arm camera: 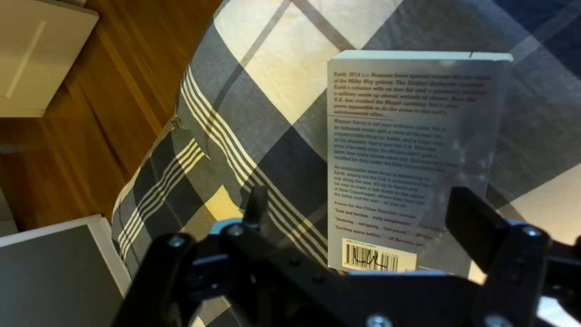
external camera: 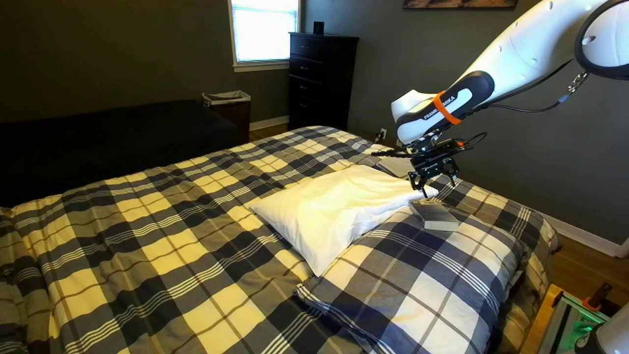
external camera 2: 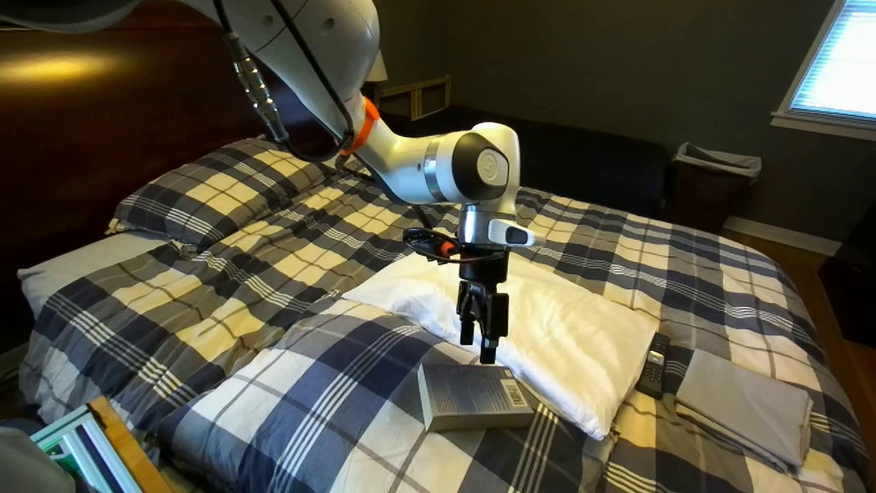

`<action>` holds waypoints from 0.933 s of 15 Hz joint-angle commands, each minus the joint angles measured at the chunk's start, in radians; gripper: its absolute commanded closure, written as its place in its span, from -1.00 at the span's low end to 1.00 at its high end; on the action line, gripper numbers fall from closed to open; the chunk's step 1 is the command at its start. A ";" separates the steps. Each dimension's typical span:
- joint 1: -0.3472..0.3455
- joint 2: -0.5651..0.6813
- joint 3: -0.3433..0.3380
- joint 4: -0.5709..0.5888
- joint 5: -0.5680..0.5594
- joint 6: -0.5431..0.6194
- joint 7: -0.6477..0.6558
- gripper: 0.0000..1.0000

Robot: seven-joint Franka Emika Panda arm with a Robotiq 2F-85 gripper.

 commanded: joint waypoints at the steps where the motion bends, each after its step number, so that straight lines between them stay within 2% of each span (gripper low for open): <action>1: 0.005 0.001 -0.016 -0.005 -0.011 0.024 0.027 -1.00; 9: 0.042 0.003 0.004 -0.092 -0.024 0.166 0.036 -1.00; 14: 0.094 0.071 0.003 -0.078 -0.062 0.167 0.070 -1.00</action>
